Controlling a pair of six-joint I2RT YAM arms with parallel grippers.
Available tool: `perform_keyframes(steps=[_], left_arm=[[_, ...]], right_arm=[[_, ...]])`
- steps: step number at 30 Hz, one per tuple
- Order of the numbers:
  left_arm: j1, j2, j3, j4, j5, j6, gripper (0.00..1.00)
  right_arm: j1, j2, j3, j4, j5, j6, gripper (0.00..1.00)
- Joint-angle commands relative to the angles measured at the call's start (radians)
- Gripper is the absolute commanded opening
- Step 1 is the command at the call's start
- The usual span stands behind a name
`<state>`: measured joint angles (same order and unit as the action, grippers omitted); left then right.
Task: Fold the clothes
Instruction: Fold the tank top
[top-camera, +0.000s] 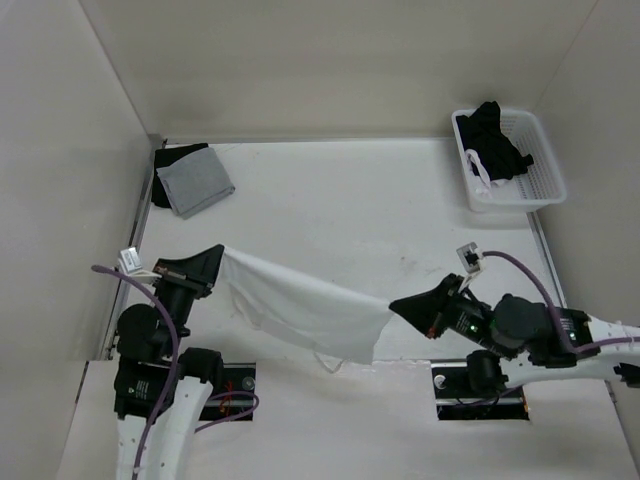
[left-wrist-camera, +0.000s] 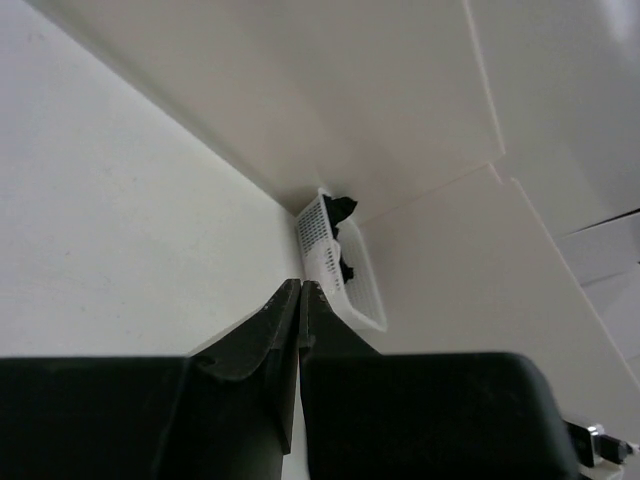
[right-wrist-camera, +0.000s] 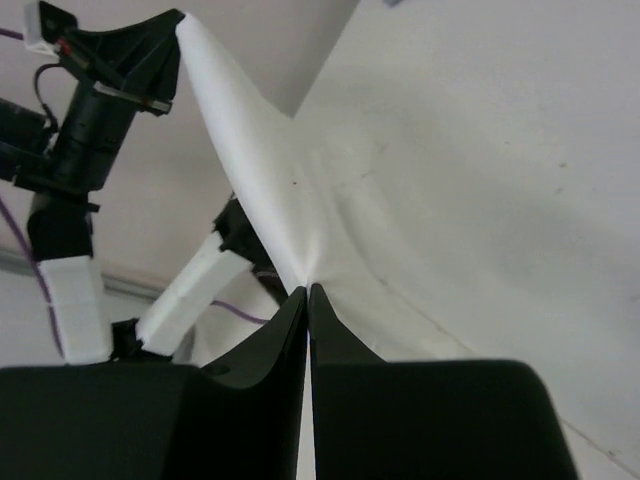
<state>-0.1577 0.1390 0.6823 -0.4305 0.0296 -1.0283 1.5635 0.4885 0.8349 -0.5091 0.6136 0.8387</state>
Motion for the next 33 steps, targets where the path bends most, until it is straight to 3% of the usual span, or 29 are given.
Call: perform_keyframes(steps=[1, 4, 8, 12, 17, 22, 25, 33], left_arm=[[-0.004, 0.010, -0.111, -0.034, -0.036, 0.013, 0.01], [0.002, 0.056, -0.208, 0.008, -0.054, 0.011, 0.01], [0.017, 0.198, -0.315, 0.186, -0.074, 0.011, 0.01], [0.027, 0.451, -0.354, 0.451, -0.108, -0.009, 0.01], [0.008, 0.892, -0.252, 0.777, -0.149, -0.004, 0.01], [0.016, 1.236, -0.109, 0.933, -0.149, 0.007, 0.01], [0.016, 1.275, -0.096, 0.973, -0.126, -0.006, 0.01], [0.039, 1.165, -0.174, 0.980, -0.096, 0.001, 0.02]], right_arm=[[-0.113, 0.027, -0.049, -0.002, 0.011, 0.022, 0.07], [-0.388, 0.097, -0.135, 0.116, -0.235, -0.035, 0.07], [-0.806, 0.276, -0.255, 0.392, -0.627, -0.084, 0.06], [-1.030, 0.517, -0.229, 0.585, -0.794, -0.115, 0.06], [-1.162, 0.856, -0.041, 0.673, -0.908, -0.157, 0.07], [-1.240, 1.137, 0.153, 0.675, -0.936, -0.167, 0.06], [-1.248, 1.187, 0.178, 0.689, -0.939, -0.159, 0.06], [-1.250, 1.170, 0.109, 0.745, -0.904, -0.144, 0.06]])
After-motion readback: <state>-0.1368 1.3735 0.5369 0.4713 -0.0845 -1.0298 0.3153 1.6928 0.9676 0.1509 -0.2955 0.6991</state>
